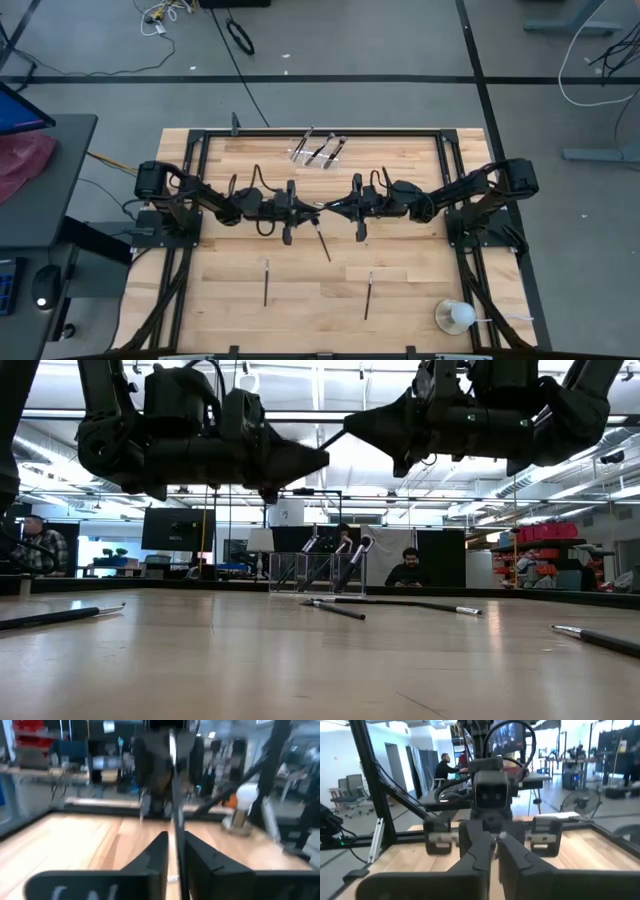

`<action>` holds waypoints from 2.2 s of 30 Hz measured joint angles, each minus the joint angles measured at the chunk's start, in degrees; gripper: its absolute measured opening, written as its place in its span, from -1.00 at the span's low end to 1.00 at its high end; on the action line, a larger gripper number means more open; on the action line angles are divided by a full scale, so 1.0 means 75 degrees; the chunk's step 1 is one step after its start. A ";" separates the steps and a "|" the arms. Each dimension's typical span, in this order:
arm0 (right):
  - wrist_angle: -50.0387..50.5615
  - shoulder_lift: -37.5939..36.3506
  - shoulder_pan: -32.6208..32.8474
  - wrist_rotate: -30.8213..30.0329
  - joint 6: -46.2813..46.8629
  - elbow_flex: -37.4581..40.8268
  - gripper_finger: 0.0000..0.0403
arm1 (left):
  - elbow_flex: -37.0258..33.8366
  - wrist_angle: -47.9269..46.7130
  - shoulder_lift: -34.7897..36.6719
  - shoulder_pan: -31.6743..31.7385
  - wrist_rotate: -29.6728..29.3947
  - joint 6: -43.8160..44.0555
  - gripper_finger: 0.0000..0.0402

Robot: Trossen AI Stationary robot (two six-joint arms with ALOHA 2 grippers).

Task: Put items in baskets/containers
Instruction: Put the black eyeshadow brush into the transparent organizer

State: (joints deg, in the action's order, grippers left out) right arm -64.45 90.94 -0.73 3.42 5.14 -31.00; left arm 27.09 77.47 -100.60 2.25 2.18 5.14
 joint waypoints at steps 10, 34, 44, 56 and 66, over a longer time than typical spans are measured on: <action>0.6369 -0.1915 -0.1011 -0.0848 0.0104 -0.1789 -0.95 | -0.0006 -0.2950 -0.0004 0.0012 -0.0269 0.0695 -0.02; 0.8387 0.1494 -0.3565 -0.0103 -0.0537 -0.5137 -0.95 | -0.0009 -0.3730 -0.0006 -0.0585 -0.2008 0.1429 -0.10; 0.8327 0.1964 -0.3835 0.0448 0.0364 -0.5182 -0.92 | -0.0009 -0.3730 -0.0006 -0.0579 -0.2018 0.1418 -0.10; 0.8446 0.1961 -0.3835 0.0487 0.0455 -0.5182 -0.65 | -0.0009 -0.3730 -0.0006 -0.0580 -0.2037 0.1415 -0.10; 0.8572 0.1933 -0.4012 0.0178 0.0137 -0.5182 -0.52 | -0.0009 -0.3730 -0.0006 -0.0582 -0.2036 0.1415 -0.10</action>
State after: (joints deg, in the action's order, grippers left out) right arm -0.16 105.43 -30.82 4.75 6.17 -69.87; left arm 27.03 49.50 -100.64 -2.11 -13.09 15.75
